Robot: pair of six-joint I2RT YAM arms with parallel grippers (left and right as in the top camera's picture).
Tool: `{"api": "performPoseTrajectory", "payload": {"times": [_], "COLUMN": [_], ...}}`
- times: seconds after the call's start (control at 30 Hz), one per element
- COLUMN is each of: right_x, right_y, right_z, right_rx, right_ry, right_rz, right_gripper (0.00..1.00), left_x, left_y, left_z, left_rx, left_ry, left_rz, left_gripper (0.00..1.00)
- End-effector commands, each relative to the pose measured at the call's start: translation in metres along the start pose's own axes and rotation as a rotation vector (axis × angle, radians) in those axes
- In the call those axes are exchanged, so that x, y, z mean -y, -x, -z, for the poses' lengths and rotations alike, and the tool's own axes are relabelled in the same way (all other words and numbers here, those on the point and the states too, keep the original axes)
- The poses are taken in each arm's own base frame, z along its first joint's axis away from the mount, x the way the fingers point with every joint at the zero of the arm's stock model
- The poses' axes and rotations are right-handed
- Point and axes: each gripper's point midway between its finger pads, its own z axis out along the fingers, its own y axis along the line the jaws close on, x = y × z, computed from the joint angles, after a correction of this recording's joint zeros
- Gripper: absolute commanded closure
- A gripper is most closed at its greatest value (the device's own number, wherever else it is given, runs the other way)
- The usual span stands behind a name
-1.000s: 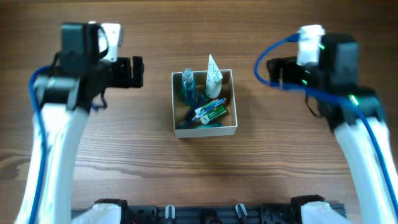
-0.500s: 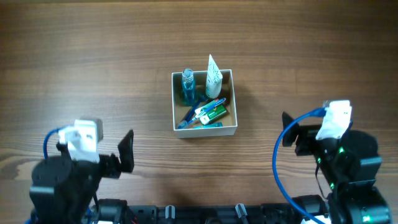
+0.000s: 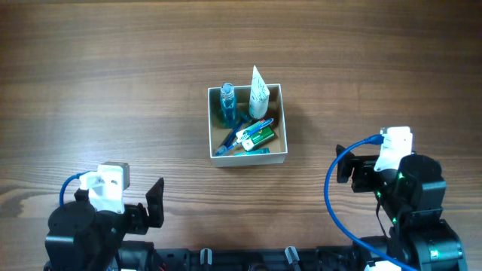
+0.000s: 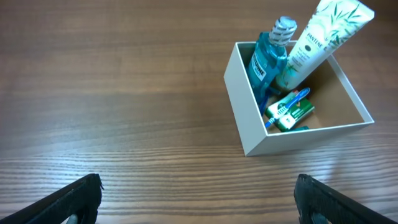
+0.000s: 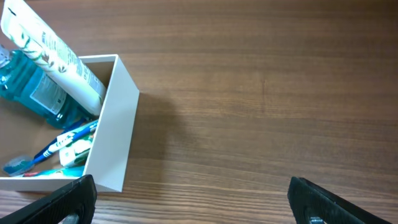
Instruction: Pack container
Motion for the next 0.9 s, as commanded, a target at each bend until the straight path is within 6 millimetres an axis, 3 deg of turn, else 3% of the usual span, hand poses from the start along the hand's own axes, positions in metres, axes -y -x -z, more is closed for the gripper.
{"api": "performPoseTrajectory", "payload": {"times": [0.0, 0.23, 0.47, 0.57, 0.73, 0.87], "right_x": [0.004, 0.004, 0.007, 0.007, 0.006, 0.003], "right_y": [-0.003, -0.003, 0.004, -0.003, -0.021, -0.016], "right_z": [-0.004, -0.002, 0.04, 0.053, 0.045, 0.027], "right_rx": [-0.018, -0.007, 0.179, 0.272, 0.326, 0.372], "right_ry": [-0.023, -0.022, -0.027, -0.017, 0.002, 0.023], "right_rz": [-0.021, -0.017, -0.018, -0.019, -0.021, -0.015], "right_gripper": [0.0, 0.0, 0.0, 0.0, 0.0, 0.0], "left_x": [0.001, 0.001, 0.001, 0.001, 0.001, 0.001], "left_y": [-0.002, -0.002, -0.002, -0.002, -0.002, -0.002], "left_z": [0.0, 0.0, 0.0, 0.0, 0.0, 0.0], "left_rx": [0.0, 0.0, 0.0, 0.0, 0.0, 0.0], "left_ry": [-0.007, -0.007, -0.007, -0.007, -0.007, -0.007], "left_rz": [0.013, 0.013, 0.013, 0.013, 0.013, 0.013], "left_gripper": [0.0, 0.0, 0.0, 0.0, 0.0, 0.0]}}
